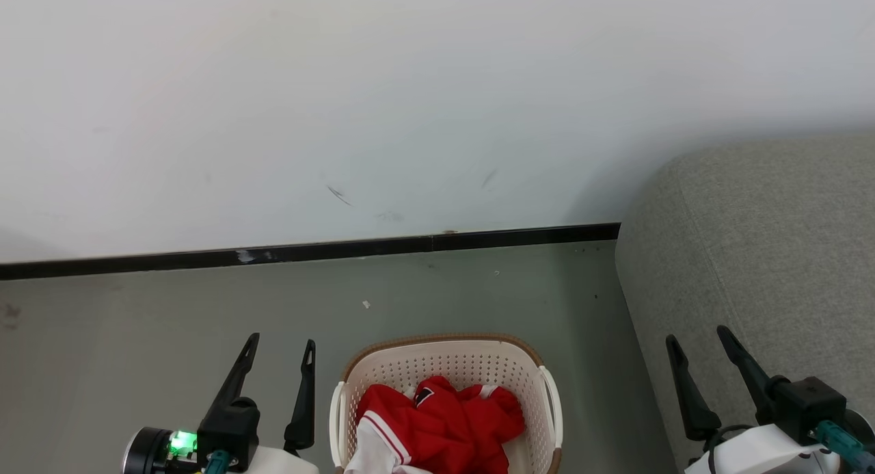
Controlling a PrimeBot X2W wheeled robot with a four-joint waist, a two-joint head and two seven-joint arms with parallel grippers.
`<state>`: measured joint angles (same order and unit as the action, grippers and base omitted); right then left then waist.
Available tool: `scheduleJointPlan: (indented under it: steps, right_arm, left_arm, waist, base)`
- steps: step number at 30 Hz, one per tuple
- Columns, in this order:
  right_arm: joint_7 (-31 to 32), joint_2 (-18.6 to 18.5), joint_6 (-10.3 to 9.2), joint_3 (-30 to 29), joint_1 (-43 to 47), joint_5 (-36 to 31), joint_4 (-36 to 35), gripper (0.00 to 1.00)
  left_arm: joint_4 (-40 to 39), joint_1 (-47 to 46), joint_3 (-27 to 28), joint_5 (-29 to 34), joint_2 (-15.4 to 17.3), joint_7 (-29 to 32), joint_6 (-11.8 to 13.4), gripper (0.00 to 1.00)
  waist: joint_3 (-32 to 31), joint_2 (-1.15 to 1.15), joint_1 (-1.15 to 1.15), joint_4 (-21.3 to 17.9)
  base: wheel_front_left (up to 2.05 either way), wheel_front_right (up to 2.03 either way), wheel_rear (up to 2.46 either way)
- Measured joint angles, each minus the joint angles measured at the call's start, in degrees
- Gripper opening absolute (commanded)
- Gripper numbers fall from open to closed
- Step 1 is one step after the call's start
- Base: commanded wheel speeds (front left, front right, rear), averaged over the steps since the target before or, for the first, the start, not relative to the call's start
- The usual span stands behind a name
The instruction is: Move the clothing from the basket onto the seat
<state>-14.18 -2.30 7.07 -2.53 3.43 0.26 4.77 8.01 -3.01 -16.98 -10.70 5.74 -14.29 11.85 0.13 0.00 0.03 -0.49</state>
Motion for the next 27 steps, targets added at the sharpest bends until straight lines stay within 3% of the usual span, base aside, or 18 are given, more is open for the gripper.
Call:
scheduleJointPlan:
  steps: [27]
  right_arm:
    - [0.0,0.1,0.0,-0.1,1.1,0.4,0.1,1.0]
  left_arm:
    - [2.9,-0.1,2.3,-1.4,-0.3,0.0,-1.9,1.0]
  waist:
    - [-1.2,0.0,-0.01,0.4]
  base:
    - [0.0,0.0,0.0]
